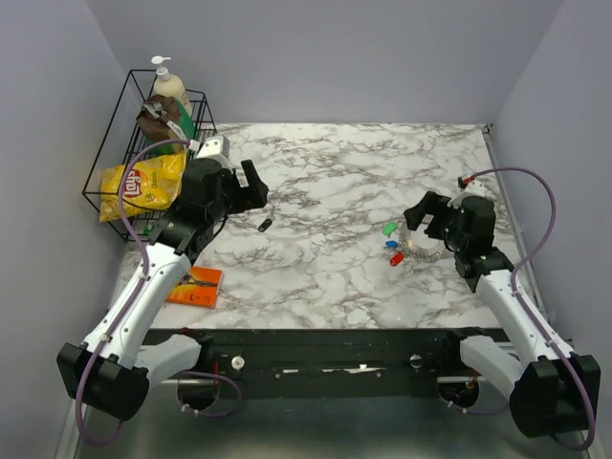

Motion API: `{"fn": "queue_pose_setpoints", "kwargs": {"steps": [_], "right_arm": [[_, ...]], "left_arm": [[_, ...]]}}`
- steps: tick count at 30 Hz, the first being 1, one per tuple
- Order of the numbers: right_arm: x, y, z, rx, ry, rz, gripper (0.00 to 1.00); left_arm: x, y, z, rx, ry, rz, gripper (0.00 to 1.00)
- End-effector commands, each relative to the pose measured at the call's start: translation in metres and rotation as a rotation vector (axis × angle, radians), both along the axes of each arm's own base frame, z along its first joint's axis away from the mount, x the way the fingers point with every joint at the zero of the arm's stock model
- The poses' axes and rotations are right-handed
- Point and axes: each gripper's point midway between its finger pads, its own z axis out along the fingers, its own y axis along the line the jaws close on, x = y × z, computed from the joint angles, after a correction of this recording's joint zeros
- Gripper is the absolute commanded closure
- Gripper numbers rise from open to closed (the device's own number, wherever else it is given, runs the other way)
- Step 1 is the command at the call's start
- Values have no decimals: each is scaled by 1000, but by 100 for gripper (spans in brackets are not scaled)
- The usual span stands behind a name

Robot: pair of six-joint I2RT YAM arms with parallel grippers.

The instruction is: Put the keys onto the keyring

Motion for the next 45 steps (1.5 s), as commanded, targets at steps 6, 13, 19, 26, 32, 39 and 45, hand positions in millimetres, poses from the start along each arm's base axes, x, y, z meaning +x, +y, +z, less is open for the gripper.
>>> {"fn": "queue_pose_setpoints", "kwargs": {"steps": [6,13,19,26,32,39,45], "right_arm": [[0,13,-30,7,131,79,0],[3,20,-54,20,256,114,9],[4,19,-70,10,315,102,19],[12,19,-95,6,413,92,33],[18,16,-112,-8,468,79,43],[29,18,-121,-3,493,75,53],[33,17,-124,-10,501,70,54]], "left_arm": [[1,-6,-4,-87,-83,-1,1],[-1,-23,-24,-74,-49,-119,1],[3,-33,-39,-86,6,-156,1],[2,-40,-44,-98,29,-184,1],[1,-46,-47,-121,42,-211,1],[0,-49,-53,-129,62,-219,1],[0,-49,-59,-135,72,-216,1]]}}
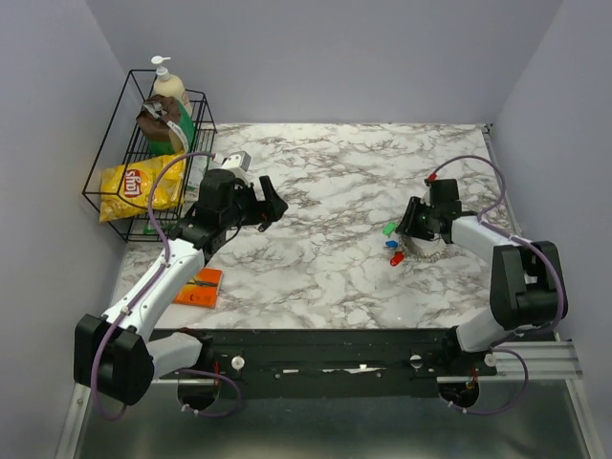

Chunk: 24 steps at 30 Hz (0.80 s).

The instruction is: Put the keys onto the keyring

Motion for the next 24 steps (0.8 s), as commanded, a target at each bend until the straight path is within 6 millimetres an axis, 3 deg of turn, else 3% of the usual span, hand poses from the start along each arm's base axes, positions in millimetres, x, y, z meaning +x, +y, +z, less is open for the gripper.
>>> {"fn": "queue_pose_setpoints", "kwargs": {"steps": [1,17,24], "right_arm": [[8,-2,1,-15,-1,-6,56],[0,-6,-10,-37,53,-16,60],[0,-3,-14,-28,68,-4,73]], "left_arm": [[1,-5,1,-30,-5,-16,1],[2,-5,-3,-19,3,-20,1],[1,-4,-5,-14,9,-20,1]]}}
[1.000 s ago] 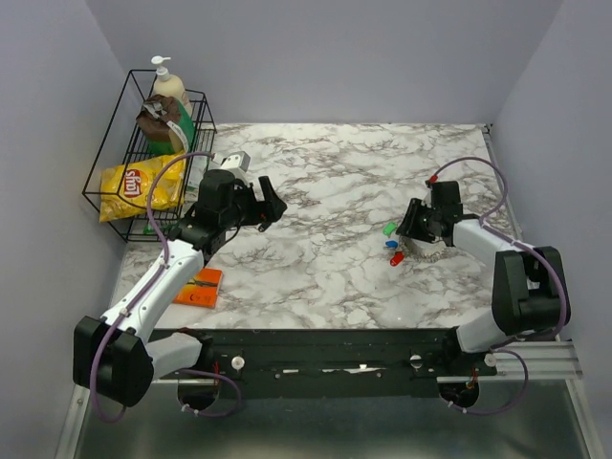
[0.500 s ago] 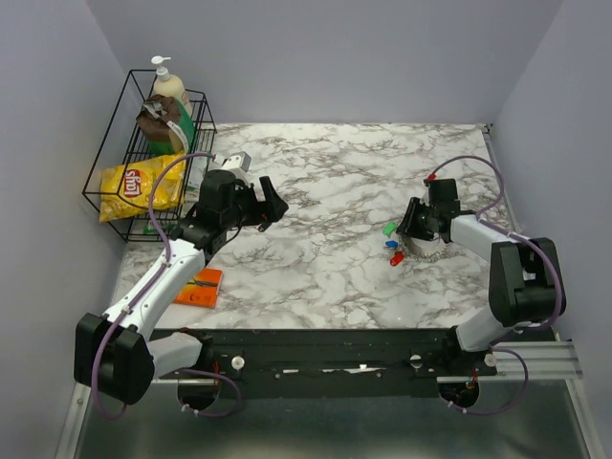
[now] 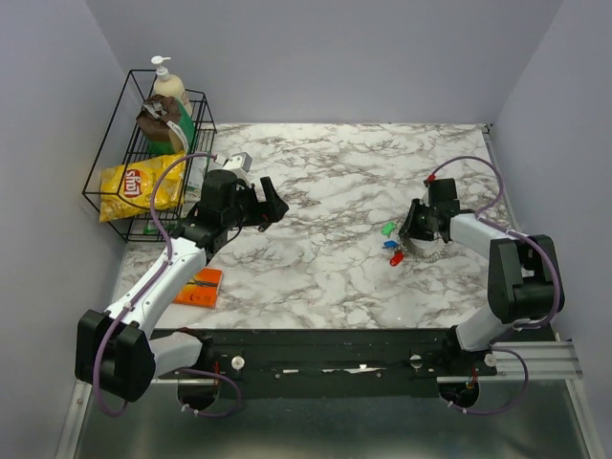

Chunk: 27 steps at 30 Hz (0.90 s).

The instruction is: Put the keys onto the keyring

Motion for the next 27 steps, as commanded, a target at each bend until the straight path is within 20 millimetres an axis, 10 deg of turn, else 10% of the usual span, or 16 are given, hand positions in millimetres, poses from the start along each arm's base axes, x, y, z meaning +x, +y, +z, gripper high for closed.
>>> {"fn": "queue_pose_setpoints", "kwargs": {"steps": [1,27], "right_arm": [[-1,-2,-5,-16,34,-2,75],[-5,33,6,75,62,128,99]], "left_arm": [[-1,-3,3,-10,-10,-23,1],[-5,-1,8,-9,-22,-22,1]]}}
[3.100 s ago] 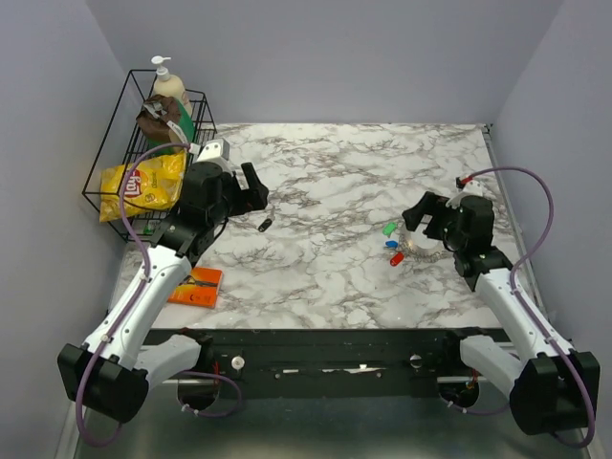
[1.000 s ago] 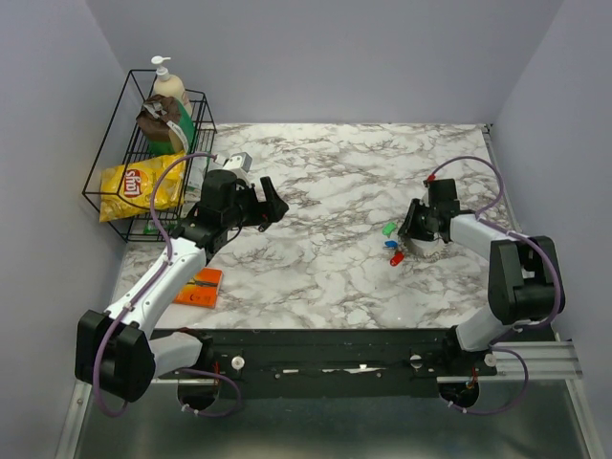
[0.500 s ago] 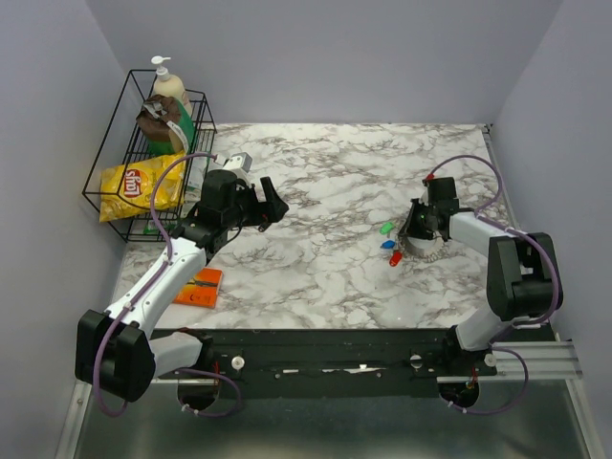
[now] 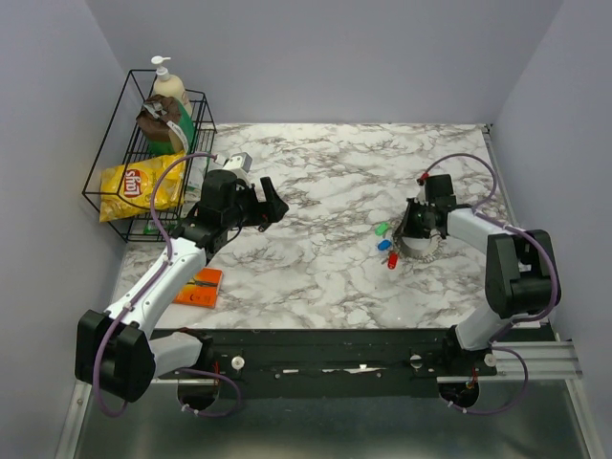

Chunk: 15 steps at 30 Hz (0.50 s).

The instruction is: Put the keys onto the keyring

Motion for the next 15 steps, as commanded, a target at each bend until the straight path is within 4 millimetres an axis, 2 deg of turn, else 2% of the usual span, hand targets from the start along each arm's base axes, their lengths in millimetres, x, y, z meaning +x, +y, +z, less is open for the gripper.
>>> {"fn": "queue_pose_setpoints", "kwargs": {"steps": [1,8,11,15], "right_arm": [[-5,20,5,35,24,70,99],[-9,50,18,51,9,153,99],[-12,67,23,67,-1,201,99],[-21,89,26,77,1,258,99]], "left_arm": [[-5,-1,9,-11,-25,-22,1],[-8,0,11,-20,-36,-22,1],[-6,8,13,-17,-43,36,1],[-11,12,24,-31,-102,43,1]]}}
